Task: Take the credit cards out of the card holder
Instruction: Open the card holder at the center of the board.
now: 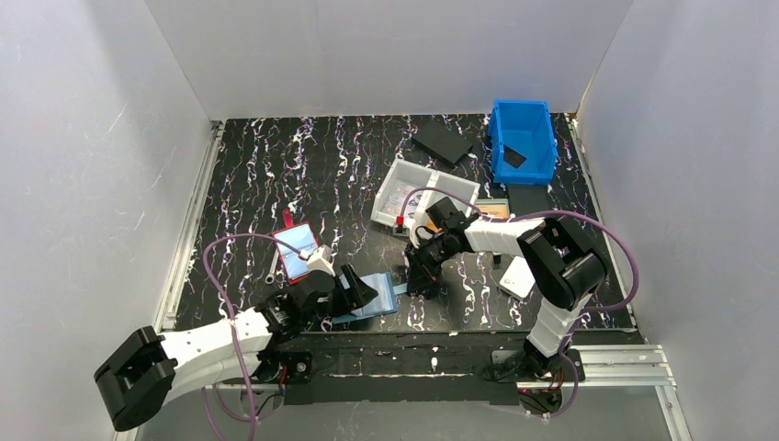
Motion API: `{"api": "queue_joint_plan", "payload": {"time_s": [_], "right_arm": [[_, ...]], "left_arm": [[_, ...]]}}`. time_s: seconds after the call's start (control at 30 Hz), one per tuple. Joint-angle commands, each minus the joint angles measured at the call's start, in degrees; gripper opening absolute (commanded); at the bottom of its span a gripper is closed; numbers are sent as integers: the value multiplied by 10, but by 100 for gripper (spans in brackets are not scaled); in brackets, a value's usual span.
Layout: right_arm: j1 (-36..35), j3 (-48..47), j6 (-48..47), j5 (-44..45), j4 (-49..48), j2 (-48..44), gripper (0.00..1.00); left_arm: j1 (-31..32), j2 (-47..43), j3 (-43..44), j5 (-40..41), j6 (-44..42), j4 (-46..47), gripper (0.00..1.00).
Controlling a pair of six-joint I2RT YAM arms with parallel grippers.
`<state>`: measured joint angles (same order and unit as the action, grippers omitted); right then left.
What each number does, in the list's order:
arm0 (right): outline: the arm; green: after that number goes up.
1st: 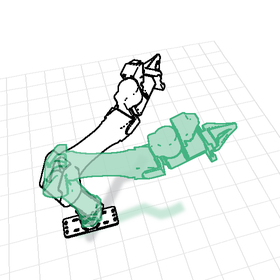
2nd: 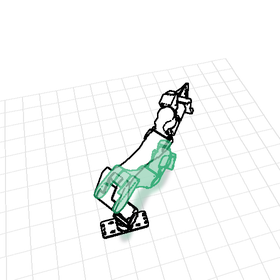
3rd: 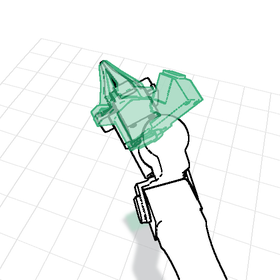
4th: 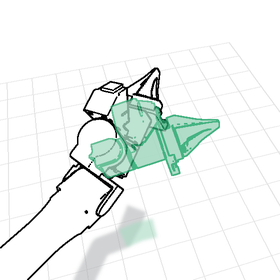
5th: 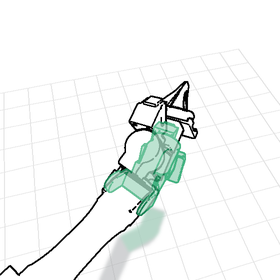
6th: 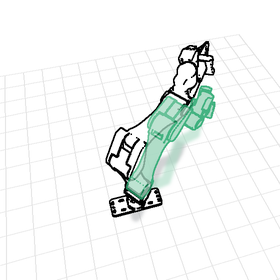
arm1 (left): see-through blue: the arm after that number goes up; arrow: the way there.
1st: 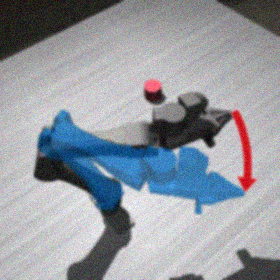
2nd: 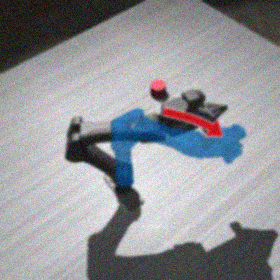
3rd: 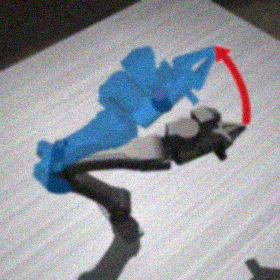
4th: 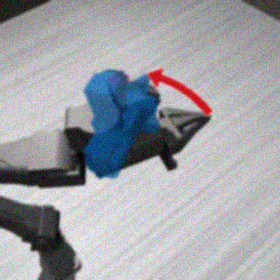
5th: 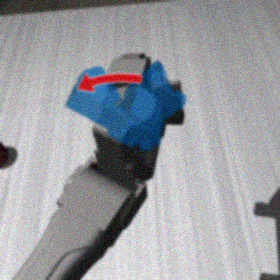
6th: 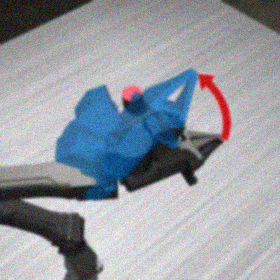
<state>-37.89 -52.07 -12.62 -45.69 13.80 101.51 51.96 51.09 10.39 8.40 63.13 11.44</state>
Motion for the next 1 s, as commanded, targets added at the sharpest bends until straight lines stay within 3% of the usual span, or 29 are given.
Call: {"api": "queue_joint_plan", "payload": {"time_s": [0.0, 0.17, 0.3, 0.53, 0.63, 0.73, 0.97], "right_arm": [[1, -17, -34, -53, 24, -22, 21], [1, -15, -51, -86, 32, -35, 31], [1, -19, -57, -93, 40, -31, 33], [1, -24, -66, -101, 50, -36, 34], [1, -28, -72, -105, 58, -44, 35], [2, -30, -75, -106, 60, -52, 37], [15, -30, -66, -101, 58, -51, 41]], "left_arm": [[-3, -15, -25, -8, -6, -38, 67], [-5, -26, -36, -9, 0, -37, 61], [-5, -24, -43, -5, 5, -37, 47], [-7, 7, -33, -7, -3, -33, 7], [-9, 22, -16, -15, -22, -19, 1], [-12, 52, 5, -26, -39, 10, 0], [-29, 201, 64, -66, -67, 116, 0]]}}
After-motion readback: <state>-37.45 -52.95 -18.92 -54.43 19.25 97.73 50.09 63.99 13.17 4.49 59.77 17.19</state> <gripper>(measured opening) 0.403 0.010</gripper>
